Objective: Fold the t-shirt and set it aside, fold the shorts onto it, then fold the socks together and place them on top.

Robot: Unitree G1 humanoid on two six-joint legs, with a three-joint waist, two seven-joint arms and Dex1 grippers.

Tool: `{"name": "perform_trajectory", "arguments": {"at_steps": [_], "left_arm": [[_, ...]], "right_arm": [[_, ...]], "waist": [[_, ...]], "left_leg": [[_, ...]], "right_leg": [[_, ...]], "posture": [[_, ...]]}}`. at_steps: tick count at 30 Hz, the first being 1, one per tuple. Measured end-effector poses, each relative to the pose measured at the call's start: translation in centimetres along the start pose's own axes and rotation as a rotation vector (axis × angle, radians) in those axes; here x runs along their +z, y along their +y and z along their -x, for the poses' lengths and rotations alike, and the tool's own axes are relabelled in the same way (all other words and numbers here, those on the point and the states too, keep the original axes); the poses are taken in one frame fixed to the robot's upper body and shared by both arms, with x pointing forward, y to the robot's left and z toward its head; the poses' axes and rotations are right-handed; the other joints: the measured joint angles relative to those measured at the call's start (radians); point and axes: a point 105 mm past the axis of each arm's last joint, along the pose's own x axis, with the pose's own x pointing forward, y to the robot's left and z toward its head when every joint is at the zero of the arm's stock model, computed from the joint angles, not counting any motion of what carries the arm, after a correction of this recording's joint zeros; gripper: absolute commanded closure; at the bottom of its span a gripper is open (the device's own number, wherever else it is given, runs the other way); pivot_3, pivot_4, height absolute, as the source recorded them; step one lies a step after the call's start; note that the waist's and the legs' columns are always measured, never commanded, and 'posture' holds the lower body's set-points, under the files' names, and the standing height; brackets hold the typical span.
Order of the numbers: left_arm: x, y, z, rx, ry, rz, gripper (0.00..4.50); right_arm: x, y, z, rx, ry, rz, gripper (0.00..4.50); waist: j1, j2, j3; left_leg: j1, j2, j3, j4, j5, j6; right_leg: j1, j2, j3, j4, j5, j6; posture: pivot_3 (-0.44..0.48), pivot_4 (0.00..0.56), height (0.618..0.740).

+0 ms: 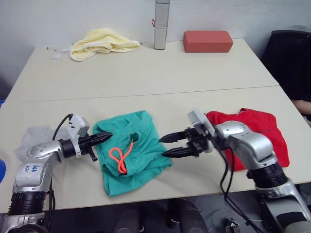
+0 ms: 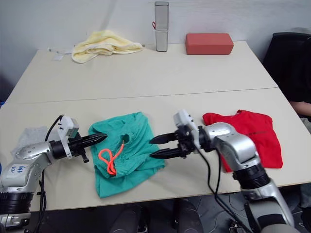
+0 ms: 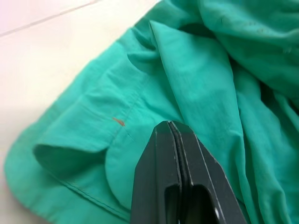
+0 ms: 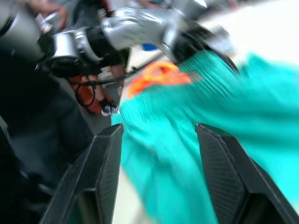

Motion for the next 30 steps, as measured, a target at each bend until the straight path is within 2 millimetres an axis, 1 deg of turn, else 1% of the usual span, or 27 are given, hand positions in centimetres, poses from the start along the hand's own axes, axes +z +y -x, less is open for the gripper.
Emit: {"name": "perform_trajectory", "arguments": {"at_steps": [2,3,5,9,11,14,15,18,21,23,26,29,30], "left_arm": [[0.5,-0.7,0.2,-0.04,-0.034,-0.027,4.5],[0.8,-1.2,0.4,-0.064,-0.05,-0.045,4.5],[1.0,-1.7,0.5,-0.088,-0.076,-0.065,4.5],[1.4,-2.5,1.0,-0.116,-0.127,-0.102,4.5],[1.7,-2.5,1.3,-0.11,-0.143,-0.116,4.5],[1.7,-2.5,1.5,-0.105,-0.147,-0.122,4.5],[1.7,-2.5,1.5,-0.101,-0.146,-0.121,4.5],[1.5,-2.5,1.7,-0.09,-0.143,-0.117,4.5],[1.6,-2.8,1.6,-0.091,-0.154,-0.126,4.5],[1.7,-2.8,1.5,-0.088,-0.158,-0.131,4.5],[1.7,-2.8,1.5,-0.087,-0.16,-0.131,4.5],[1.9,-2.8,1.4,-0.087,-0.167,-0.137,4.5],[2.0,-2.8,1.3,-0.089,-0.17,-0.14,4.5]], "right_arm": [[-1.2,-1.5,0.1,-0.088,0.058,-0.083,0.46],[-1.8,-2.2,0.0,-0.129,0.093,-0.135,0.04],[-2.4,-3.0,-0.4,-0.164,0.127,-0.223,0.01],[-2.8,-4.1,-1.9,-0.197,0.144,-0.342,0.01],[-2.3,-4.4,-3.0,-0.192,0.135,-0.383,0.01],[-2.1,-4.3,-4.8,-0.16,0.13,-0.443,0.01],[-2.0,-4.2,-5.1,-0.158,0.129,-0.455,0.01],[-2.0,-4.3,-5.7,-0.172,0.133,-0.468,0.59],[-2.3,-4.5,-6.3,-0.198,0.138,-0.475,1.64],[-2.5,-4.8,-6.2,-0.229,0.122,-0.484,2.35],[-2.3,-5.4,-5.0,-0.279,0.058,-0.499,3.43],[-1.5,-5.5,-3.3,-0.328,-0.018,-0.489,4.48],[-1.3,-5.5,-2.7,-0.345,-0.044,-0.483,4.48]], "waist": [[-0.005,0.0,0.0],[-0.008,0.001,0.0],[-0.01,0.001,0.001],[-0.019,0.001,0.001],[-0.021,0.001,0.001],[-0.021,0.001,0.0],[-0.021,0.001,0.0],[-0.021,0.001,0.0],[-0.021,0.001,0.0],[-0.021,0.001,0.0],[-0.02,0.001,0.0],[-0.02,0.001,0.0],[-0.02,0.001,0.0]], "left_leg": [[0.0,0.0,0.001,-0.001,0.0,-0.001],[-0.001,0.0,0.001,-0.001,0.0,-0.001],[-0.001,0.0,0.001,-0.001,0.0,-0.002],[-0.002,0.0,0.001,-0.001,0.001,-0.001],[-0.001,0.0,0.002,-0.001,0.001,-0.001],[-0.002,0.0,0.002,-0.002,0.001,-0.001],[-0.002,0.0,0.002,-0.002,0.001,-0.001],[-0.002,0.0,0.002,-0.002,0.001,0.0],[-0.002,0.0,0.002,-0.002,0.0,0.0],[-0.002,0.0,0.002,-0.002,0.001,-0.001],[-0.002,-0.001,0.002,-0.002,0.001,0.0],[-0.003,-0.001,0.002,-0.002,0.001,0.0],[-0.003,-0.001,0.002,-0.003,0.001,0.0]], "right_leg": [[-0.002,0.0,0.001,0.001,0.0,0.0],[-0.002,0.0,0.001,0.001,0.0,-0.001],[-0.003,0.0,0.0,0.001,0.0,-0.001],[-0.003,0.0,0.0,0.001,0.0,-0.001],[-0.003,0.0,0.0,0.001,0.0,-0.001],[-0.003,0.001,0.0,0.002,0.0,-0.001],[-0.003,0.001,0.0,0.003,0.0,-0.001],[-0.002,0.001,0.0,0.004,0.0,0.0],[-0.002,0.001,0.0,0.004,0.0,0.0],[-0.002,0.001,0.0,0.004,0.0,0.0],[-0.002,0.001,0.0,0.003,0.0,0.001],[-0.003,0.001,0.0,0.003,0.0,0.001],[-0.003,0.001,0.0,0.003,0.0,0.001]], "posture": [[0.0,0.15,0.74],[0.0,0.15,0.74],[0.0,0.15,0.74],[0.0,0.15,0.74],[0.0,0.15,0.74],[0.0,0.15,0.74],[0.0,0.15,0.74],[0.0,0.15,0.74],[0.0,0.15,0.74],[0.0,0.15,0.74],[0.0,0.15,0.74],[0.0,0.15,0.74],[0.0,0.15,0.74]]}}
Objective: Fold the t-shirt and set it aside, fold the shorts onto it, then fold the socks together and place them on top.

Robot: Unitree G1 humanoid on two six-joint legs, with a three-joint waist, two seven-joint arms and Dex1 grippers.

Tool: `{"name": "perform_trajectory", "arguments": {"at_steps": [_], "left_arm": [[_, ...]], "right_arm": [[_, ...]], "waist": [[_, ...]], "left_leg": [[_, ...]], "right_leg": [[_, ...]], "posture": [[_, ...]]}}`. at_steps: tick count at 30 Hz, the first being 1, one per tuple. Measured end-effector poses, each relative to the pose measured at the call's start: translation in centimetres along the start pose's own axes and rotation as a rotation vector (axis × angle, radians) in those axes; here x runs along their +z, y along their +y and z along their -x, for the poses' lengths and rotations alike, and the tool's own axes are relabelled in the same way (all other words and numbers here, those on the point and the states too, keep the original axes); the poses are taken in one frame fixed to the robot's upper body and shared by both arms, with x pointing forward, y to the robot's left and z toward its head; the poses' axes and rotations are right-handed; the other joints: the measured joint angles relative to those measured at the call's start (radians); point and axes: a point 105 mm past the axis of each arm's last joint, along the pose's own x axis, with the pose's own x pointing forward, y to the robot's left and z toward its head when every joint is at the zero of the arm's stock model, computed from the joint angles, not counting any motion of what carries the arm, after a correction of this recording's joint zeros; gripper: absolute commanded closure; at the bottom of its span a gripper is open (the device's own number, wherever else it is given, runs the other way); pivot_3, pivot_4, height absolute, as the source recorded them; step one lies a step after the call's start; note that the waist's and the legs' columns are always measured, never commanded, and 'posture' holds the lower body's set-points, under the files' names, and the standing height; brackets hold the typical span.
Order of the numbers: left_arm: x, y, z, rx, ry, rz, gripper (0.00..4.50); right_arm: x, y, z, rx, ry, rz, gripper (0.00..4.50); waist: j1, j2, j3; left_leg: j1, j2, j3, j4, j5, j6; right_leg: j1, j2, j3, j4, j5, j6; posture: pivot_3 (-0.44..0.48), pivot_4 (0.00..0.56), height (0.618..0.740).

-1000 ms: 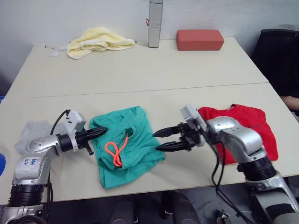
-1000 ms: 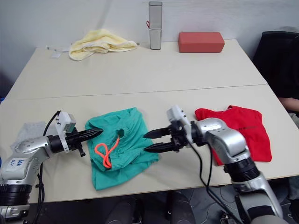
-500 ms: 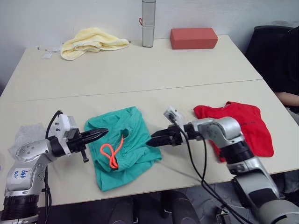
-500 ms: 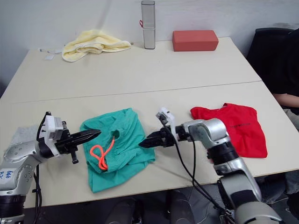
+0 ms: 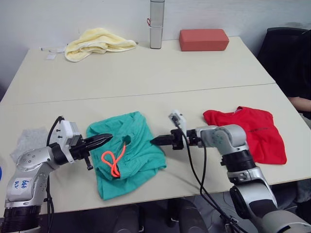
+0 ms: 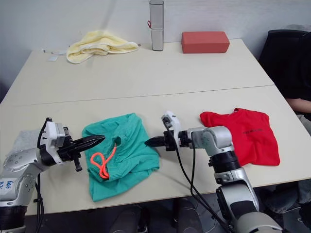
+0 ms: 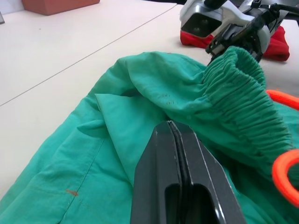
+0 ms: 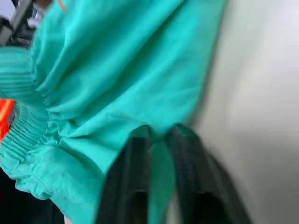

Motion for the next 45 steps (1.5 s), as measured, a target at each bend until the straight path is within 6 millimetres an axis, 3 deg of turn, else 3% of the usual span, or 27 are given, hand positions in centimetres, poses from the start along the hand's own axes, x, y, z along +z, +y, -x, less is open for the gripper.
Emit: {"name": "perform_trajectory", "arguments": {"at_steps": [4,8,11,22,28,31,35,39,42,45], "left_arm": [[0.1,-0.1,-0.5,-0.013,-0.006,-0.003,4.5],[0.2,-0.1,-0.6,-0.018,-0.008,-0.005,4.5],[0.4,0.0,-0.7,-0.027,-0.012,-0.012,4.5],[-1.9,-1.2,1.4,0.007,0.041,0.053,4.5],[-2.1,-2.9,3.4,0.02,0.009,0.108,4.5],[-1.3,-4.0,3.6,-0.038,-0.015,0.101,4.5],[-1.6,-4.8,4.6,-0.065,0.011,0.12,4.5],[-1.5,-4.1,4.9,-0.007,0.01,0.14,4.5],[-1.1,-3.1,5.0,0.058,0.003,0.144,3.61],[-0.7,-2.6,4.9,0.074,-0.007,0.127,2.68]], "right_arm": [[0.4,0.0,2.5,-0.033,-0.083,-0.029,4.48],[-1.0,0.2,4.1,-0.043,-0.059,-0.085,4.48],[-1.3,0.7,4.2,-0.014,-0.028,-0.13,3.95],[-1.7,1.4,-0.4,0.003,0.16,-0.026,0.16],[-1.7,2.7,-3.9,0.082,0.225,0.031,0.03],[-2.1,3.3,-5.3,0.124,0.257,0.009,0.62],[-2.6,3.2,-6.2,0.135,0.263,-0.03,2.0],[-2.7,3.2,-6.7,0.146,0.249,-0.066,3.29],[-2.2,3.6,-6.4,0.168,0.229,-0.072,4.36],[-1.7,3.4,-5.7,0.173,0.18,-0.105,4.5]], "waist": [[0.001,0.0,0.0],[0.0,0.0,0.0],[-0.003,0.0,0.0],[-0.002,0.0,0.0],[-0.011,-0.001,-0.001],[-0.01,-0.001,-0.001],[-0.018,-0.001,-0.001],[-0.02,-0.001,-0.001],[-0.022,-0.001,-0.001],[-0.021,-0.001,-0.001]], "left_leg": [[0.0,0.0,0.0,-0.001,0.0,0.0],[0.0,0.0,0.0,-0.002,0.0,0.0],[0.001,0.0,0.001,-0.003,0.001,0.0],[0.002,-0.001,0.002,-0.009,0.003,-0.001],[0.004,0.0,0.002,-0.009,0.003,-0.002],[0.004,0.0,0.001,-0.01,0.003,-0.003],[0.004,0.0,0.002,-0.011,0.003,-0.003],[0.002,0.0,0.001,-0.011,0.003,-0.002],[0.003,0.0,0.001,-0.011,0.003,-0.002],[0.003,0.0,0.001,-0.011,0.003,-0.002]], "right_leg": [[0.0,0.0,0.0,-0.001,0.0,0.0],[0.0,0.0,0.0,-0.002,0.0,0.0],[-0.001,0.0,0.001,-0.003,0.0,0.0],[-0.001,0.001,0.001,-0.003,0.0,0.0],[-0.001,0.001,0.002,-0.003,-0.001,-0.001],[-0.001,0.001,0.002,-0.003,-0.001,-0.002],[-0.002,0.001,0.001,-0.003,-0.001,-0.002],[-0.003,0.001,0.001,-0.002,-0.001,-0.002],[-0.002,0.001,0.002,-0.002,-0.001,-0.002],[-0.002,0.0,0.002,-0.003,-0.001,-0.002]], "posture": [[0.0,0.15,0.74],[0.0,0.15,0.74],[0.0,0.15,0.74],[0.0,0.15,0.74],[0.0,0.15,0.74],[0.0,0.15,0.74],[0.0,0.15,0.74],[0.0,0.15,0.74],[0.0,0.15,0.74],[0.0,0.15,0.74]]}}
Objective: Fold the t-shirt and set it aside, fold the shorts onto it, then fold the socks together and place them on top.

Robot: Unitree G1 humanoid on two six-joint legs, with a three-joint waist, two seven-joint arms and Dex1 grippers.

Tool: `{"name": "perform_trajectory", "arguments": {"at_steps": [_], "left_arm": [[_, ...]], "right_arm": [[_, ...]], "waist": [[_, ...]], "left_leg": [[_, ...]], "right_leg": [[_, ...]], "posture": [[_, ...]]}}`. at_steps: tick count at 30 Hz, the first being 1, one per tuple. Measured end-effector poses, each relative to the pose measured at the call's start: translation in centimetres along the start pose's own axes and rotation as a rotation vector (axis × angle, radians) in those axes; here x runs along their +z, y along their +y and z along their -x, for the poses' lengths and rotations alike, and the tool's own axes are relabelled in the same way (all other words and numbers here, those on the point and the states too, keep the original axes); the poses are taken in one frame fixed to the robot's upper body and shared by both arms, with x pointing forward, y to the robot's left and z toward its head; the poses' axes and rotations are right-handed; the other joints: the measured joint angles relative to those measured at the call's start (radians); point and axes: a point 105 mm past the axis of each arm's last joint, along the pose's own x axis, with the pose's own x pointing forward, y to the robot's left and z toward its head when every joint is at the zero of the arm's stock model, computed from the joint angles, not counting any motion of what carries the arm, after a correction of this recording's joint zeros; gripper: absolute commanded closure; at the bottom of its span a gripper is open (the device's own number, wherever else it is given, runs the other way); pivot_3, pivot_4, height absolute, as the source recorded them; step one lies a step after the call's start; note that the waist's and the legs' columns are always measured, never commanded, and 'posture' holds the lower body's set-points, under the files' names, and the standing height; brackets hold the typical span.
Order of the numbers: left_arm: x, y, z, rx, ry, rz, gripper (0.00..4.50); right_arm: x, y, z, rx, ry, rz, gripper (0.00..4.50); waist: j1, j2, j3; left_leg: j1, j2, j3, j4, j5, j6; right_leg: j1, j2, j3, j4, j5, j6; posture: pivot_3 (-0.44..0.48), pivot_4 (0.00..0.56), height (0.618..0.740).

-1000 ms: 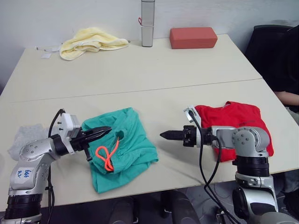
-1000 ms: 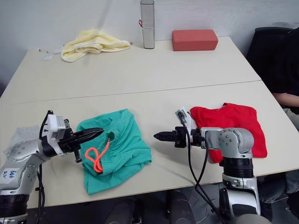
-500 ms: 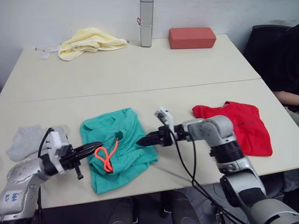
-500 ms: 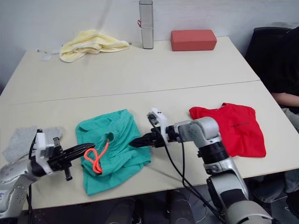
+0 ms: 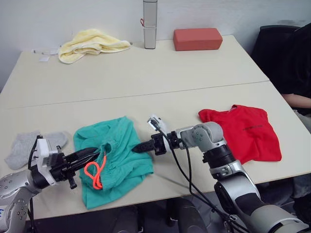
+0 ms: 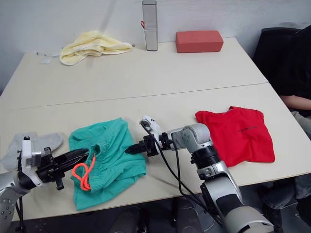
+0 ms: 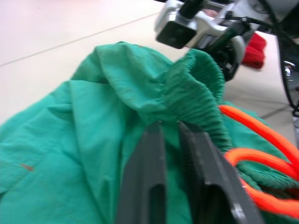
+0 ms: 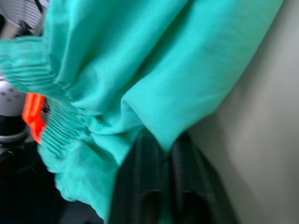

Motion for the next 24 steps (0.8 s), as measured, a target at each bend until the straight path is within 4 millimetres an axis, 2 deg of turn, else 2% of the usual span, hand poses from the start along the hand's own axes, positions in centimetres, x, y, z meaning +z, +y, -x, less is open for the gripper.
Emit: {"name": "perform_trajectory", "arguments": {"at_steps": [6,8,9,12,16,19,22,24], "left_arm": [[0.2,0.1,0.3,0.01,-0.003,-0.011,0.82],[0.3,0.2,0.3,0.009,-0.007,-0.02,0.18],[0.4,0.2,0.3,0.006,-0.01,-0.024,0.01],[0.6,0.2,0.2,-0.006,-0.019,-0.036,0.01],[1.5,0.3,-1.0,-0.055,-0.048,-0.102,0.01],[1.4,0.7,-1.5,-0.071,-0.053,-0.109,0.01],[1.6,0.5,-2.0,-0.101,-0.059,-0.136,0.0],[1.7,0.6,-2.1,-0.105,-0.062,-0.139,0.0]], "right_arm": [[0.8,-0.6,3.5,-0.04,-0.089,-0.044,4.5],[1.0,-0.9,5.4,-0.073,-0.133,-0.042,4.5],[1.0,-1.2,6.4,-0.099,-0.157,-0.046,4.5],[1.2,-1.8,8.6,-0.158,-0.214,-0.059,4.5],[0.3,-2.5,11.0,-0.237,-0.274,-0.073,4.5],[-0.1,-2.4,11.5,-0.258,-0.305,-0.082,4.5],[-0.3,-2.1,11.7,-0.27,-0.298,-0.071,3.76],[-0.4,-2.0,11.9,-0.286,-0.306,-0.046,3.12]], "waist": [[0.009,0.0,0.0],[0.014,0.0,0.0],[0.016,0.0,0.0],[0.019,0.0,0.0],[0.022,0.0,0.0],[0.018,0.001,0.0],[0.017,0.001,0.0],[0.02,0.001,0.0]], "left_leg": [[-0.003,0.0,0.0,0.0,0.0,0.0],[-0.004,0.0,0.0,-0.001,0.0,0.0],[-0.004,0.0,0.0,-0.001,0.0,0.0],[-0.004,0.0,0.001,-0.001,0.0,0.001],[-0.004,0.0,0.001,-0.001,0.0,0.0],[-0.004,0.0,0.002,-0.001,0.001,0.001],[-0.004,0.0,0.002,-0.001,0.001,0.0],[-0.004,0.0,0.002,-0.001,0.001,0.0]], "right_leg": [[-0.003,0.0,0.0,0.0,0.0,0.0],[-0.004,0.0,0.0,0.0,0.0,0.0],[-0.004,0.0,0.0,-0.001,0.0,0.0],[-0.005,0.0,0.0,-0.003,0.0,0.0],[-0.005,0.0,0.0,-0.003,0.0,0.0],[-0.005,0.0,0.001,-0.002,0.0,0.0],[-0.006,0.0,0.001,0.0,0.0,0.0],[-0.006,0.0,0.001,0.0,0.0,0.0]], "posture": [[0.0,0.15,0.74],[0.0,0.15,0.74],[0.0,0.15,0.74],[0.0,0.15,0.74],[0.0,0.15,0.74],[0.0,0.15,0.74],[0.0,0.15,0.74],[0.0,0.15,0.74]]}}
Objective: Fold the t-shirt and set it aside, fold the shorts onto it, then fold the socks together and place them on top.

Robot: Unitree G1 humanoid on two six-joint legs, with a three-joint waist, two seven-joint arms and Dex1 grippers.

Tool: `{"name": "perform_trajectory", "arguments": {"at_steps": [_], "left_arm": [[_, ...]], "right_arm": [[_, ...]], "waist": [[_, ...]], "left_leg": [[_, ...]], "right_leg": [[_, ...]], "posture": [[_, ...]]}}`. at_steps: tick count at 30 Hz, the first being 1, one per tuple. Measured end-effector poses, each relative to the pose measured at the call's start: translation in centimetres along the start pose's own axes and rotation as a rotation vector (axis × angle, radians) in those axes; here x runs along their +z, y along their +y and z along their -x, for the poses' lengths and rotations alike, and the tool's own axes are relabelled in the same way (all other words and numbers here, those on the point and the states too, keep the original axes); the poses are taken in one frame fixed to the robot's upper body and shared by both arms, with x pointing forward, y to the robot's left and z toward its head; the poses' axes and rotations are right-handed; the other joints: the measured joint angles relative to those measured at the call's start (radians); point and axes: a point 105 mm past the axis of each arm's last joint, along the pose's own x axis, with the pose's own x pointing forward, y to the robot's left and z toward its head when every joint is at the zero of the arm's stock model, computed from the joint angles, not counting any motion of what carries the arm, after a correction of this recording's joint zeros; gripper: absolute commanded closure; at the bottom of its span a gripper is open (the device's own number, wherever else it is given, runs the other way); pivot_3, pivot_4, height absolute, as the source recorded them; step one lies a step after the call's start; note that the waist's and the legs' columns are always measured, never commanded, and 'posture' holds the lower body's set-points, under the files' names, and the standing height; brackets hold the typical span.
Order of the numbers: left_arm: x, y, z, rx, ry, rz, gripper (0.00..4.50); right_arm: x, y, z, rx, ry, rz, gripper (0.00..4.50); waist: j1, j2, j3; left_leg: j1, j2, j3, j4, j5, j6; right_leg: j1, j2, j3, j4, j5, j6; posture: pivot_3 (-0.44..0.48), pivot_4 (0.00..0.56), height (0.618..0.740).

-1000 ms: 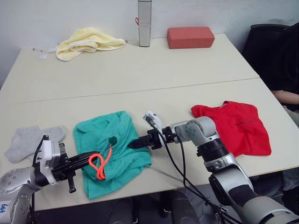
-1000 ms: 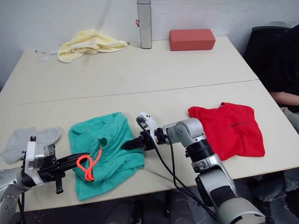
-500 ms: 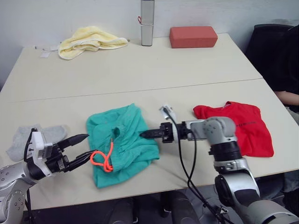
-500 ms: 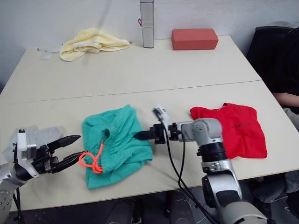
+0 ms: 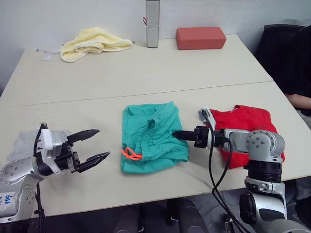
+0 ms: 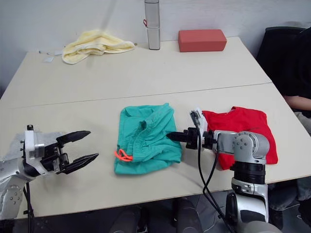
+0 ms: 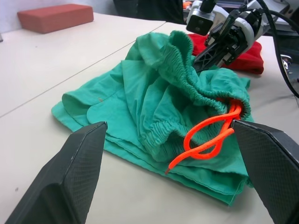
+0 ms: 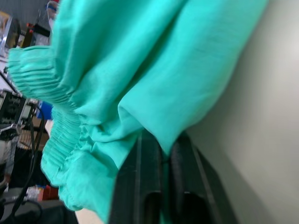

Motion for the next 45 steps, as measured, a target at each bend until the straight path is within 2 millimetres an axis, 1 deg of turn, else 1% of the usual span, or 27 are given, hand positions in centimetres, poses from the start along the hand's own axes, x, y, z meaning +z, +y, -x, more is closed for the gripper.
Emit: {"name": "perform_trajectory", "arguments": {"at_steps": [3,5,8,9,11,12,15,17,18,19,21,22,23,24,27,30,32,34,36,39,42,45], "left_arm": [[-0.3,0.1,0.1,0.001,0.002,0.013,0.0],[-0.3,0.1,0.1,-0.005,0.008,0.014,0.0],[-0.1,0.2,0.1,-0.021,0.023,0.015,0.0],[0.1,0.2,0.0,-0.03,0.022,0.021,0.2],[0.3,0.2,-0.4,-0.049,0.014,0.031,0.6],[0.7,0.2,-1.1,-0.077,0.004,0.028,0.95],[1.7,-0.6,-3.6,-0.177,-0.026,0.003,1.81],[2.0,-1.0,-5.1,-0.23,-0.048,-0.003,2.48],[2.2,-1.3,-5.9,-0.259,-0.061,0.001,2.8],[2.3,-1.5,-6.5,-0.282,-0.068,0.002,3.09],[2.8,-2.0,-8.3,-0.351,-0.084,-0.01,3.76],[2.9,-2.3,-9.0,-0.381,-0.088,-0.017,4.05],[2.8,-2.6,-9.9,-0.423,-0.081,-0.022,4.43],[2.6,-3.0,-11.1,-0.465,-0.075,-0.026,4.47],[1.8,-4.3,-13.6,-0.558,-0.042,-0.009,4.47],[0.9,-5.4,-16.0,-0.594,-0.003,-0.011,4.47],[0.1,-5.6,-17.3,-0.584,0.029,-0.007,4.47],[-0.4,-5.0,-18.4,-0.534,0.056,-0.017,4.47],[-1.1,-4.0,-19.7,-0.454,0.099,-0.042,4.47],[-2.1,-2.5,-20.7,-0.353,0.149,-0.057,4.47],[-2.5,-1.0,-21.1,-0.258,0.164,-0.066,4.47],[-2.4,1.0,-20.4,-0.165,0.184,-0.105,4.47]], "right_arm": [[-0.3,-0.2,0.9,-0.027,0.013,0.036,2.15],[-0.2,-0.3,2.4,-0.039,0.026,0.063,2.15],[0.4,-0.4,5.8,-0.047,0.013,0.172,2.15],[0.6,-0.3,6.8,-0.037,-0.012,0.244,2.11],[1.2,0.1,7.5,0.001,-0.059,0.356,2.5],[1.5,0.3,7.6,0.02,-0.09,0.428,2.74],[1.6,0.9,6.8,0.063,-0.117,0.619,3.66],[0.8,0.9,5.9,0.085,-0.095,0.714,4.39],[0.2,0.9,5.3,0.095,-0.08,0.768,4.5],[-0.3,0.9,4.7,0.108,-0.07,0.8,4.5],[-1.1,0.9,3.5,0.121,-0.058,0.889,4.5],[-1.3,1.0,3.0,0.129,-0.058,0.921,4.5],[-1.5,0.9,2.4,0.123,-0.061,0.964,4.5],[-1.6,0.7,1.6,0.11,-0.063,1.005,4.5],[-2.2,0.2,-0.1,0.08,-0.061,1.08,4.5],[-3.2,-0.4,-0.8,0.07,-0.018,1.129,4.5],[-3.6,-0.3,-0.9,0.081,-0.011,1.159,4.5],[-3.9,-0.4,-0.8,0.077,-0.008,1.175,4.5],[-4.2,-0.4,-0.8,0.081,-0.001,1.192,4.5],[-4.7,-0.3,-0.9,0.097,0.004,1.212,4.5],[-4.9,-0.2,-0.9,0.105,0.006,1.233,4.5],[-4.9,-0.1,-0.9,0.109,-0.001,1.249,4.5]], "waist": [[0.001,0.0,0.0],[0.002,0.0,0.0],[0.01,0.0,0.0],[0.012,0.0,0.0],[0.013,0.0,0.0],[0.013,0.0,0.0],[0.012,0.0,0.0],[0.015,0.0,0.0],[0.018,0.0,0.0],[0.018,0.0,0.0],[0.026,-0.001,0.0],[0.026,-0.001,0.0],[0.028,-0.001,0.0],[0.029,-0.001,0.0],[0.029,-0.001,0.0],[0.031,-0.001,0.0],[0.03,-0.001,0.001],[0.028,-0.001,0.001],[0.03,-0.001,0.001],[0.03,-0.001,0.001],[0.03,-0.002,0.001],[0.028,-0.002,0.001]], "left_leg": [[-0.001,-0.001,0.0,0.0,0.0,0.001],[-0.001,-0.001,0.0,0.001,0.0,0.002],[-0.001,-0.001,0.0,0.001,-0.001,0.003],[-0.001,-0.001,0.0,0.001,-0.001,0.003],[0.0,-0.001,0.0,0.001,-0.001,0.003],[0.001,-0.001,0.0,0.001,-0.001,0.002],[0.006,-0.001,0.0,0.001,0.0,0.001],[0.006,-0.001,0.0,0.001,0.0,0.001],[0.006,-0.001,0.0,0.001,0.0,0.001],[0.006,-0.001,0.0,0.001,0.0,0.0],[0.005,-0.001,0.0,0.002,0.001,0.001],[0.005,-0.001,0.001,0.003,0.001,0.001],[0.006,-0.002,0.001,0.003,0.002,0.001],[0.006,-0.002,0.001,0.005,0.002,0.001],[0.005,-0.002,0.0,0.006,0.002,0.001],[0.004,-0.002,-0.001,0.007,0.003,0.002],[0.004,-0.001,-0.001,0.009,0.003,0.003],[0.004,-0.001,-0.001,0.01,0.003,0.003],[0.004,-0.001,-0.002,0.012,0.003,0.003],[0.004,-0.001,-0.002,0.014,0.002,0.003],[0.004,-0.001,-0.003,0.014,0.002,0.004],[0.004,-0.001,-0.003,0.014,0.002,0.004]], "right_leg": [[0.0,0.0,0.0,0.0,0.001,0.001],[0.001,0.0,0.0,0.0,0.001,0.002],[0.001,0.0,-0.001,-0.006,0.001,0.002],[0.002,0.0,-0.001,-0.007,0.001,0.002],[0.003,0.001,0.0,-0.007,0.001,0.002],[0.004,0.001,0.0,-0.006,0.001,0.002],[0.009,0.001,-0.001,-0.006,0.002,0.003],[0.009,0.001,0.0,-0.006,0.002,0.003],[0.009,0.001,-0.001,-0.005,0.002,0.003],[0.009,0.002,-0.001,-0.005,0.002,0.003],[0.009,0.002,-0.001,-0.002,0.002,0.003],[0.009,0.002,-0.001,-0.002,0.002,0.003],[0.01,0.002,-0.001,-0.002,0.002,0.003],[0.011,0.002,-0.001,-0.003,0.002,0.003],[0.011,0.002,-0.001,-0.002,0.002,0.003],[0.011,0.002,-0.002,-0.001,0.002,0.003],[0.011,0.003,-0.002,-0.001,0.002,0.004],[0.011,0.003,-0.002,-0.002,0.002,0.004],[0.012,0.003,-0.002,-0.002,0.002,0.004],[0.012,0.002,-0.002,-0.001,0.002,0.004],[0.012,0.002,-0.002,-0.001,0.002,0.004],[0.012,0.002,-0.002,-0.001,0.002,0.004]], "posture": [[0.0,0.15,0.74],[0.0,0.15,0.74],[0.0,0.15,0.74],[0.0,0.15,0.74],[0.0,0.15,0.74],[0.0,0.15,0.74],[0.0,0.15,0.74],[0.0,0.15,0.74],[0.0,0.15,0.74],[0.0,0.15,0.74],[0.0,0.15,0.74],[0.0,0.15,0.74],[0.0,0.15,0.74],[0.0,0.15,0.74],[0.0,0.15,0.74],[0.0,0.15,0.74],[0.0,0.15,0.74],[0.0,0.15,0.74],[0.0,0.15,0.74],[0.0,0.15,0.74],[0.0,0.15,0.74],[0.0,0.15,0.74]]}}
